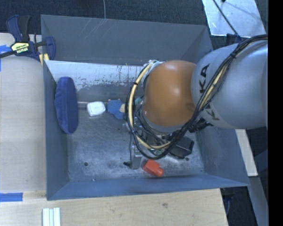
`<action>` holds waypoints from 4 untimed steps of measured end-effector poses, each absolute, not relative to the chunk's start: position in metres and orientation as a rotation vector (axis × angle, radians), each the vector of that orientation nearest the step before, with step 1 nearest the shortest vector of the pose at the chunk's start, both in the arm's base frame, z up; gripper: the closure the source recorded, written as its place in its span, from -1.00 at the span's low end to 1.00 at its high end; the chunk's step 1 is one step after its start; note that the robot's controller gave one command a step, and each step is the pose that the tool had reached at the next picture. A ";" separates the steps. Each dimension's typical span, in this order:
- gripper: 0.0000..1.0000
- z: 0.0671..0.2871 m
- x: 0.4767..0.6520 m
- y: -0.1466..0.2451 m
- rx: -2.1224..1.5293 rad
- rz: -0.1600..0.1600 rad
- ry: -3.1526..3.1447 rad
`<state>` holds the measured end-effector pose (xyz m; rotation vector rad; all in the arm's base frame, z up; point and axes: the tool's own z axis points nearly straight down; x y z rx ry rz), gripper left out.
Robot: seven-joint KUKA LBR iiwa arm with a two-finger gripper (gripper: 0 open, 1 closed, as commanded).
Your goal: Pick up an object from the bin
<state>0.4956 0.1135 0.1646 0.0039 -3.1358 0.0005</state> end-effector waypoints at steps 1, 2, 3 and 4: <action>-1.00 0.158 0.499 0.049 -0.010 0.006 -3.142; -1.00 0.075 0.576 0.042 0.095 0.001 -3.142; 1.00 0.080 0.575 0.043 0.094 -0.002 -3.144; -1.00 0.080 0.575 0.043 0.093 -0.001 -3.144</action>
Offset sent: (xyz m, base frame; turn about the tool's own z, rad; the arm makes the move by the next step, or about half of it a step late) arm 0.0026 -0.0596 -0.0059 0.0023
